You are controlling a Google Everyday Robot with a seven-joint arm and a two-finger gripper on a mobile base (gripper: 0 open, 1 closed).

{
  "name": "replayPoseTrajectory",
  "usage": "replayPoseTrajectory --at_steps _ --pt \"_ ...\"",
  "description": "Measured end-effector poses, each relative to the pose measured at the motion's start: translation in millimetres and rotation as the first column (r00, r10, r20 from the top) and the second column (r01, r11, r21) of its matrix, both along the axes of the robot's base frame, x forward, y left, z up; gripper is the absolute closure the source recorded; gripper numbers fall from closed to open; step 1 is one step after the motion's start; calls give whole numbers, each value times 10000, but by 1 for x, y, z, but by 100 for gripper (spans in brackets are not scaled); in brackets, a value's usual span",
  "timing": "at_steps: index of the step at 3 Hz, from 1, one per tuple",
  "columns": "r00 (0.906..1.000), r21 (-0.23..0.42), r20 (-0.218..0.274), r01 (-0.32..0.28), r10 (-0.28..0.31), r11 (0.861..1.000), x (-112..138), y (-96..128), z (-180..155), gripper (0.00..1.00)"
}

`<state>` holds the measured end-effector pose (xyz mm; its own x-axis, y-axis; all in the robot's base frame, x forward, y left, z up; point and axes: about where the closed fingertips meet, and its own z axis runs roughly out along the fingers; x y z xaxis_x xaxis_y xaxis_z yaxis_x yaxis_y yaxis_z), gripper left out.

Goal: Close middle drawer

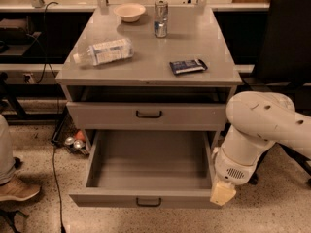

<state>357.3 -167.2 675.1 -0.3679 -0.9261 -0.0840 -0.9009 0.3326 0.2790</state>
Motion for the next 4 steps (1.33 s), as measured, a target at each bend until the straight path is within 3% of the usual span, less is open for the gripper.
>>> replayPoseTrajectory --at_steps 1,2,3,4 --pt "10000 -93 9 93 -93 9999 -2 0 1 93" --pt "9965 154 -561 624 -614 9979 -9 3 -45 100" --pt "9827 613 -1433 1272 -1174 9900 -1 21 -140 100" --pt "9729 962 -1751 1694 -1509 9808 9 34 -193 100"
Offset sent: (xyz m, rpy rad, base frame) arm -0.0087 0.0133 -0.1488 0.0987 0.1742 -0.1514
